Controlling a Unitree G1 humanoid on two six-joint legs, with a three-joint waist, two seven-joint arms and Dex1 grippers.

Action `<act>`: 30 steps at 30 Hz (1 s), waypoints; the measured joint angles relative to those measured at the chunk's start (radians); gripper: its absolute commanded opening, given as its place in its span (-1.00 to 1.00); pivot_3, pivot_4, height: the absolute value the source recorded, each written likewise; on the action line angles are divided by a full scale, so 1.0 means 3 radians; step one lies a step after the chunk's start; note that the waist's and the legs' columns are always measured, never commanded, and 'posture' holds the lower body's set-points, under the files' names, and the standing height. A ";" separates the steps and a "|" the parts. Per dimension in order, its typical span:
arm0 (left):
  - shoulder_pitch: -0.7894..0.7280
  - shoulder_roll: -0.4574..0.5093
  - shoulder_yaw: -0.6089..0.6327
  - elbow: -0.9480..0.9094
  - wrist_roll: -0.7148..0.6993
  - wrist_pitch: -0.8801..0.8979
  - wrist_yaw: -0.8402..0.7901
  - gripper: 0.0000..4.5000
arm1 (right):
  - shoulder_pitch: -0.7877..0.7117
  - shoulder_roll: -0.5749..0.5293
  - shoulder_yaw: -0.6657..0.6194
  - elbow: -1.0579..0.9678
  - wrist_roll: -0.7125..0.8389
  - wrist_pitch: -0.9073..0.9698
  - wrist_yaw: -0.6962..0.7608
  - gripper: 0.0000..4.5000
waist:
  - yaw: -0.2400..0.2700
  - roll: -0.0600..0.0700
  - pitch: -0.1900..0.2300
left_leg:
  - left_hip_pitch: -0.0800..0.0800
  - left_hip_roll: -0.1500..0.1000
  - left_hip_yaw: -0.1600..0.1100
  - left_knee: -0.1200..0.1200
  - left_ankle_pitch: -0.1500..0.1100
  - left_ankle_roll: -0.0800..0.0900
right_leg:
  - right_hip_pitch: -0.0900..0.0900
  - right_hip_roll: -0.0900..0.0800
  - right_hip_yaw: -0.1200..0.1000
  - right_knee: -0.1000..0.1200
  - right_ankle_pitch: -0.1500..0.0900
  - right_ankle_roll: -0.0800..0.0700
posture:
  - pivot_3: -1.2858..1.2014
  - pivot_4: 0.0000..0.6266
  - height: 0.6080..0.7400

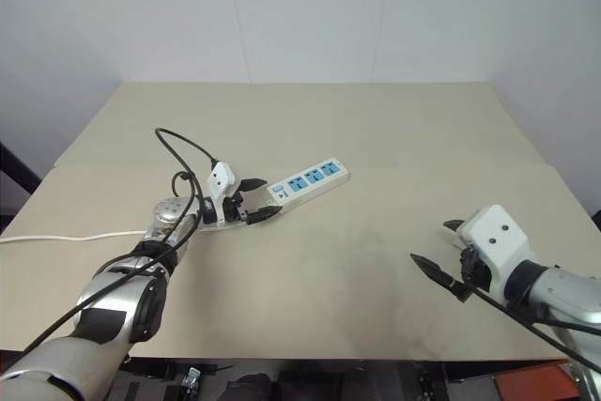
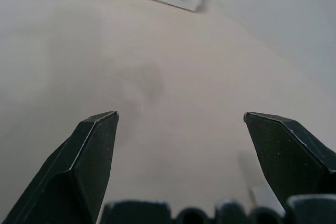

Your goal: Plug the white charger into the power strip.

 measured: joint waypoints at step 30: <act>0.0503 0.0040 0.0097 -0.0623 0.0080 0.0055 -0.0355 0.45 | -0.0205 0.0048 0.0406 0.0030 -0.0061 0.0163 -0.0238 1.00 | -0.0051 0.0001 -0.0002 | 0.0003 0.0001 0.0002 0.0001 0.0000 0.0000 | -0.0002 0.0001 0.0005 0.0003 0.0002 0.0000 | 0.03 -0.52 1.00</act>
